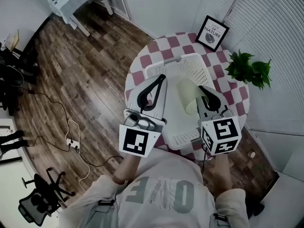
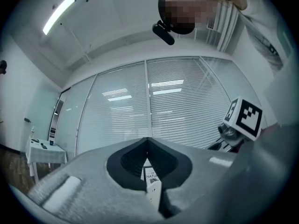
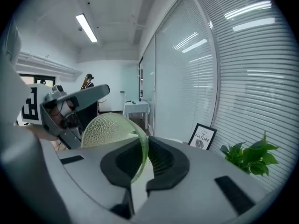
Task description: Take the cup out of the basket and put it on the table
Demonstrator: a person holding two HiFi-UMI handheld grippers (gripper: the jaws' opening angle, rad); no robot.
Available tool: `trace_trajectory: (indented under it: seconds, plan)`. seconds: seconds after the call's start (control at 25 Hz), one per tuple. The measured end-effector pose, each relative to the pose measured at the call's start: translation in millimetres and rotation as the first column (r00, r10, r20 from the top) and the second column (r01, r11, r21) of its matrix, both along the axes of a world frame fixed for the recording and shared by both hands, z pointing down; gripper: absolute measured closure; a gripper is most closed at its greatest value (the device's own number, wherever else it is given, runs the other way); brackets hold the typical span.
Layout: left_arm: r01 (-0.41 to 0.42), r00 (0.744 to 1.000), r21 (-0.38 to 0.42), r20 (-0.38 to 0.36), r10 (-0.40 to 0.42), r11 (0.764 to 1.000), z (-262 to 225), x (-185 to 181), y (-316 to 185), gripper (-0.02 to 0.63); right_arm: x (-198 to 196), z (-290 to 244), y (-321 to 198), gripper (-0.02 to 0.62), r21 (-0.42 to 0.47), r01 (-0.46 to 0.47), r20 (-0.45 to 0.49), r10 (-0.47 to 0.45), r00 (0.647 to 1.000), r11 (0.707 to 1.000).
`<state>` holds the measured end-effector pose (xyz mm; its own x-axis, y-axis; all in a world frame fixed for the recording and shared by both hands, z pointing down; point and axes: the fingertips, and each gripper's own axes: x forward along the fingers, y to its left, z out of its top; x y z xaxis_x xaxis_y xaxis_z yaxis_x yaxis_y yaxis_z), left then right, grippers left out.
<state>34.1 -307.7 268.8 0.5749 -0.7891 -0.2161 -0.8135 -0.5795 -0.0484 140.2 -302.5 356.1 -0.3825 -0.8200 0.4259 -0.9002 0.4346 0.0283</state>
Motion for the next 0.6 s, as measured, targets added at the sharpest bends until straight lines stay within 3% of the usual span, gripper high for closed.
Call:
trace_trajectory:
  seconds: [0.24,0.6]
  plan:
    - [-0.045,0.999,-0.014,0.018,0.045,0.999,2,5,4,0.603,18,-32,19,0.571,0.138,-0.146,0.131,0.128,0.983,0.98]
    - [-0.059,0.998,0.016,0.035,0.058,0.998,-4,14,5,0.603,29,-45,44,0.569,0.283,-0.217,0.189,0.167,0.968,0.934]
